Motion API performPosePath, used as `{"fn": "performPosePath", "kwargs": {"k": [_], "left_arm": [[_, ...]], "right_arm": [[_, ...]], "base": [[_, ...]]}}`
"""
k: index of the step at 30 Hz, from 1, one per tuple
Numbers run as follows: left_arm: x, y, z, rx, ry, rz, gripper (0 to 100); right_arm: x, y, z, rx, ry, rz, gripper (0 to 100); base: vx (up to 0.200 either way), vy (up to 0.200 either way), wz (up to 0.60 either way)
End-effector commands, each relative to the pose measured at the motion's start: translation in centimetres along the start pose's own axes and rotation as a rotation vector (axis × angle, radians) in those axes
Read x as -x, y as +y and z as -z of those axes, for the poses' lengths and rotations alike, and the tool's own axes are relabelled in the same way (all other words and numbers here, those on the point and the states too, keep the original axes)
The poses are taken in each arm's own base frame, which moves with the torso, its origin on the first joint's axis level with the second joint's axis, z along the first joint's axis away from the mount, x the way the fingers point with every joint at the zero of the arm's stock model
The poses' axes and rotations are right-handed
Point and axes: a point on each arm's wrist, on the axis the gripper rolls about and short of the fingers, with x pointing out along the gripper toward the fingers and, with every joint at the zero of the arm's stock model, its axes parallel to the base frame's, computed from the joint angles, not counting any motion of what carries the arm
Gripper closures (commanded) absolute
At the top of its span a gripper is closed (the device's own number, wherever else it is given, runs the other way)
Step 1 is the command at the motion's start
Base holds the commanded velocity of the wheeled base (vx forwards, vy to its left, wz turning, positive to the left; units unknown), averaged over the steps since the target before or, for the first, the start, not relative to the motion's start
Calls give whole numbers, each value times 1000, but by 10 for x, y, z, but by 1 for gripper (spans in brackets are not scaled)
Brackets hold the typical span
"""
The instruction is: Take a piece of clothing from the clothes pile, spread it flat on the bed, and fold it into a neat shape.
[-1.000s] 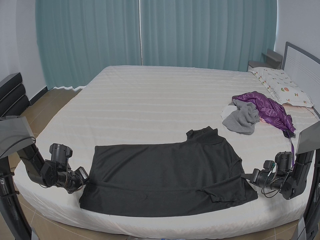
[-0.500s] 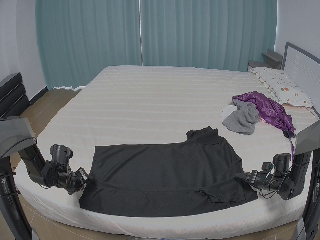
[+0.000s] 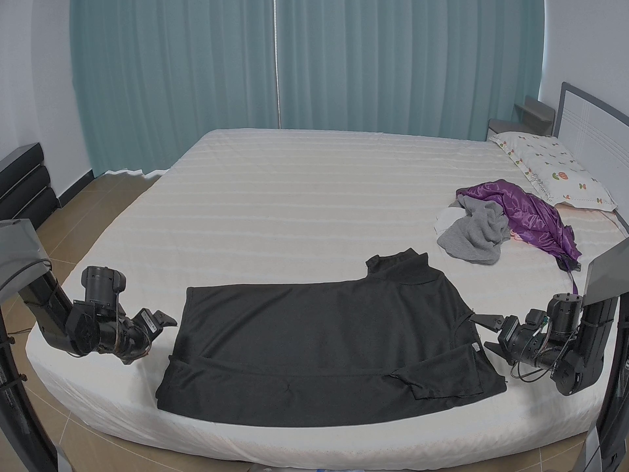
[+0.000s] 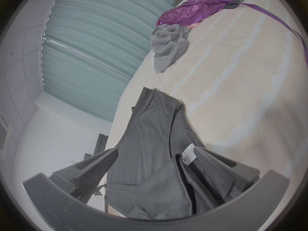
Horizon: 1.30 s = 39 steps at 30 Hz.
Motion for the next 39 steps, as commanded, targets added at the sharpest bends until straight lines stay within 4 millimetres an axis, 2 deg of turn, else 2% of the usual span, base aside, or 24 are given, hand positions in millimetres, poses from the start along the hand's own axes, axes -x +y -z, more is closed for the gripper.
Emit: {"fn": "performPosePath", "kwargs": {"k": [1, 7, 10, 16, 19, 22, 32, 39], "left_arm": [[7, -12, -16, -2, -62, 51, 0], [-9, -27, -35, -11, -83, 77, 0], [-30, -40, -55, -11, -77, 82, 0], [-52, -60, -80, -18, -52, 158, 0], [-64, -63, -93, -24, -83, 174, 0], [-67, -63, -103, -13, -97, 179, 0], [-107, -65, -99, -33, -64, 200, 0], [-119, -73, -94, -52, -47, 225, 0]], "right_arm": [[2, -2, 6, -13, 13, 8, 0], [6, -2, 10, -43, 29, 21, 0], [5, -3, 10, -76, 27, 20, 0], [4, -2, 10, -90, 28, 19, 0], [4, -2, 11, -90, 33, 17, 0], [3, -1, 12, -92, 37, 17, 0], [3, -1, 12, -91, 39, 16, 0], [3, -1, 13, -91, 40, 17, 0]], "base": [[0, 0, 0], [0, 0, 0], [0, 0, 0], [0, 0, 0], [0, 0, 0], [0, 0, 0], [0, 0, 0], [0, 0, 0]]}}
